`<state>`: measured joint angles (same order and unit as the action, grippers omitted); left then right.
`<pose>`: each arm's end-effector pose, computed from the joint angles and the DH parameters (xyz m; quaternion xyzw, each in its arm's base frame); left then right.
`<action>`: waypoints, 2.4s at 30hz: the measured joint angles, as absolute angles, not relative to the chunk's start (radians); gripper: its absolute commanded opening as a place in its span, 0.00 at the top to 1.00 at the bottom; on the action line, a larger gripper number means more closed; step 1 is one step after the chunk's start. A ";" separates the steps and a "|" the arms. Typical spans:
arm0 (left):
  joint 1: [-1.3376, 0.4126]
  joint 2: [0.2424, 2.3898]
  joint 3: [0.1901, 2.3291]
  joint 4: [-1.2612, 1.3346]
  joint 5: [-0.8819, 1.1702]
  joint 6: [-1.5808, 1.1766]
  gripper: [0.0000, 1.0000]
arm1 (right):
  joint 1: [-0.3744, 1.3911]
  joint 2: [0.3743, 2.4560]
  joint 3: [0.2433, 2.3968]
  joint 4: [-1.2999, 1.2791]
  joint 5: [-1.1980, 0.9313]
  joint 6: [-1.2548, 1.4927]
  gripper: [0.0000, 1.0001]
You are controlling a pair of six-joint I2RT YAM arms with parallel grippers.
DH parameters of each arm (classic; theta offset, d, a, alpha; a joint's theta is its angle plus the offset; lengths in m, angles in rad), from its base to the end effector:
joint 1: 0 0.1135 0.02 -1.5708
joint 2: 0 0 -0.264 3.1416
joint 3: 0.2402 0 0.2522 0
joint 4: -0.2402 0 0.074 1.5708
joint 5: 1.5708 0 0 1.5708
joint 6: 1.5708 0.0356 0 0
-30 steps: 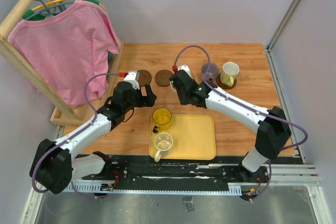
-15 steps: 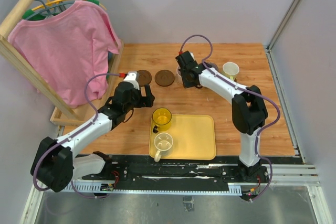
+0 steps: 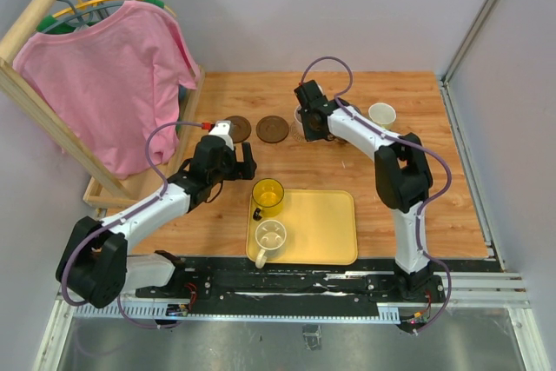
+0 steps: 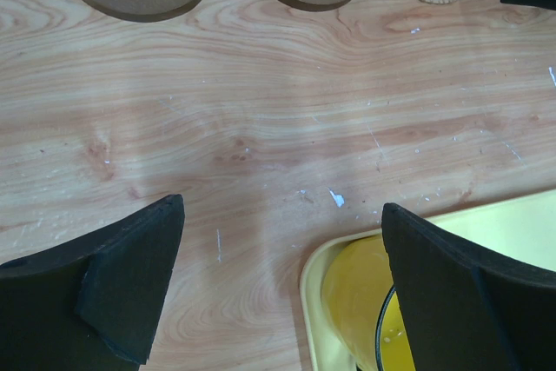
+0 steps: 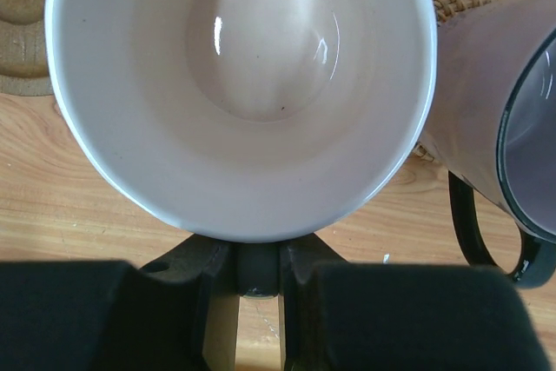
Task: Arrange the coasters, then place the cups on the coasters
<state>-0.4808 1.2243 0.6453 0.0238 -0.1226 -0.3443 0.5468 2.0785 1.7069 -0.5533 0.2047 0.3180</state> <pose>0.2335 -0.1169 0.2204 0.0298 0.8722 -0.1456 0.4661 0.4000 0.2350 0.2242 -0.0755 0.9409 0.0443 0.3273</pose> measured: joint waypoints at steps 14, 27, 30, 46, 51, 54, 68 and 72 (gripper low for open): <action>-0.481 1.230 0.645 0.025 -0.120 -0.344 0.00 | 0.542 2.106 1.737 -0.551 0.190 0.317 0.99; -0.481 1.243 0.645 0.028 -0.118 -0.345 0.00 | 0.536 2.134 1.744 -0.551 0.179 0.317 0.99; -0.481 1.247 0.645 0.028 -0.118 -0.345 0.00 | 0.532 2.139 1.748 -0.546 0.173 0.317 0.99; -0.481 1.253 0.645 0.028 -0.108 -0.345 0.00 | 0.529 2.085 1.692 -0.505 0.152 0.326 0.44; -0.481 1.243 0.645 0.028 -0.086 -0.345 0.00 | 0.529 1.999 1.628 -0.495 0.146 0.336 0.35; -0.481 1.214 0.643 0.028 -0.063 -0.345 0.00 | 0.532 1.939 1.591 -0.490 0.146 0.340 0.33; -0.554 1.016 0.609 -0.089 0.056 -0.349 0.00 | 0.568 1.573 1.308 -0.458 0.157 0.357 0.28; -0.600 0.999 0.609 -0.146 0.064 -0.362 0.00 | 0.568 1.484 1.234 -0.441 0.157 0.366 0.27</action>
<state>-0.6003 0.9989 0.6090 -0.1459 0.0635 -0.3618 0.5678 1.4841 1.2343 -0.4408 0.1570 0.3660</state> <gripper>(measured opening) 0.994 0.725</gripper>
